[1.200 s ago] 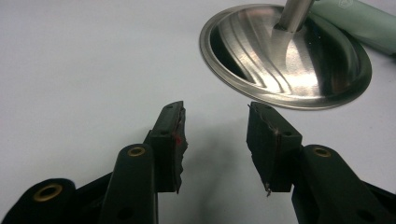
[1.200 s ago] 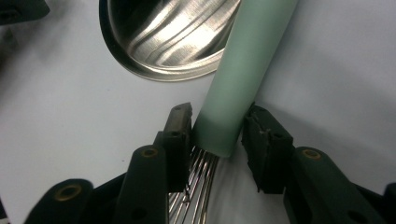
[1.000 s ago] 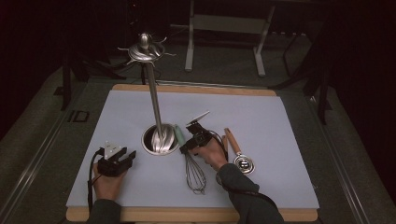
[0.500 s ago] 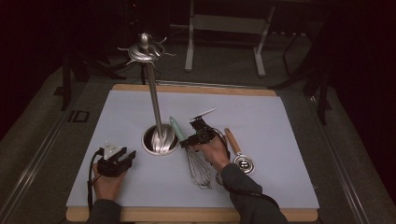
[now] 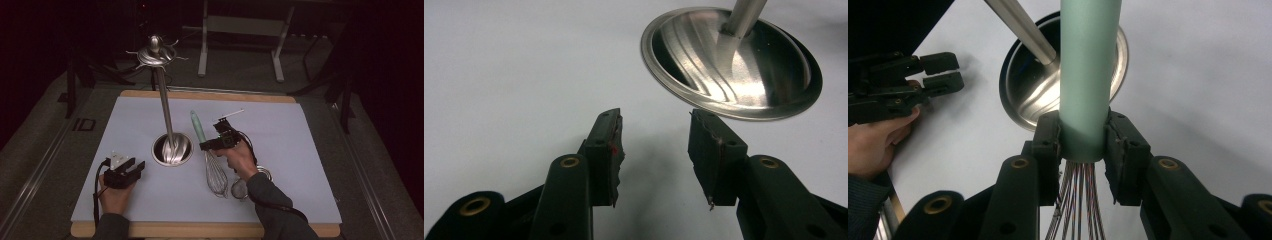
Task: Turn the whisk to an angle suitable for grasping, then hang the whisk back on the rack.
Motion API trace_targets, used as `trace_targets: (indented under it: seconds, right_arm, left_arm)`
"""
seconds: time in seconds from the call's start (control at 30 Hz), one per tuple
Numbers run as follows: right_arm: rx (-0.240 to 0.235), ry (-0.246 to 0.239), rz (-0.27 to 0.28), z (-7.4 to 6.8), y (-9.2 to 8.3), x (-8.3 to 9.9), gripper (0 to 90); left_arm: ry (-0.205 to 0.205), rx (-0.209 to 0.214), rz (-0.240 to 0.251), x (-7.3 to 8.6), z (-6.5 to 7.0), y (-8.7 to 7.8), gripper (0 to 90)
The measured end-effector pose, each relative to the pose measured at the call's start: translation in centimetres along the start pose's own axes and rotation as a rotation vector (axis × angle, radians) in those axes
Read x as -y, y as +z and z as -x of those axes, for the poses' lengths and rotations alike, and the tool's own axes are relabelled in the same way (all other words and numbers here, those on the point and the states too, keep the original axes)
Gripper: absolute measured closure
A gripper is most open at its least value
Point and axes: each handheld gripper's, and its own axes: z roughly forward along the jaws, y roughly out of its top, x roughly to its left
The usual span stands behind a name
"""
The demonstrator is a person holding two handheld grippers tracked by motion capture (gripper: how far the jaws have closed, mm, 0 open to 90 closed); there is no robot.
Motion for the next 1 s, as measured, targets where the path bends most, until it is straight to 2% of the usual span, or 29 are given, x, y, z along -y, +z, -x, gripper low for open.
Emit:
trace_targets:
  seconds: [0.13,0.2,0.43,0.87,1.0]
  right_arm:
    - [0.004,-0.011,0.016,0.0,-0.5,-0.2,69.3]
    - [0.029,-0.043,0.033,-0.2,-1.1,-0.3,69.3]
    - [0.022,-0.093,0.08,-0.6,-2.2,-0.9,69.3]
    - [0.05,-0.223,0.109,-1.2,-3.3,-0.9,69.3]
    - [0.054,-0.25,0.121,-1.2,-3.6,-1.0,69.3]
  left_arm:
    - [-0.002,0.001,0.0,0.0,0.0,0.0,57.1]
    - [-0.002,0.001,0.0,0.0,0.0,0.0,57.1]
    - [-0.004,0.001,-0.002,0.0,0.0,0.0,57.1]
    - [-0.002,-0.002,0.001,0.0,0.0,-0.1,57.1]
    - [0.004,-0.002,0.004,0.0,0.0,-0.1,57.1]
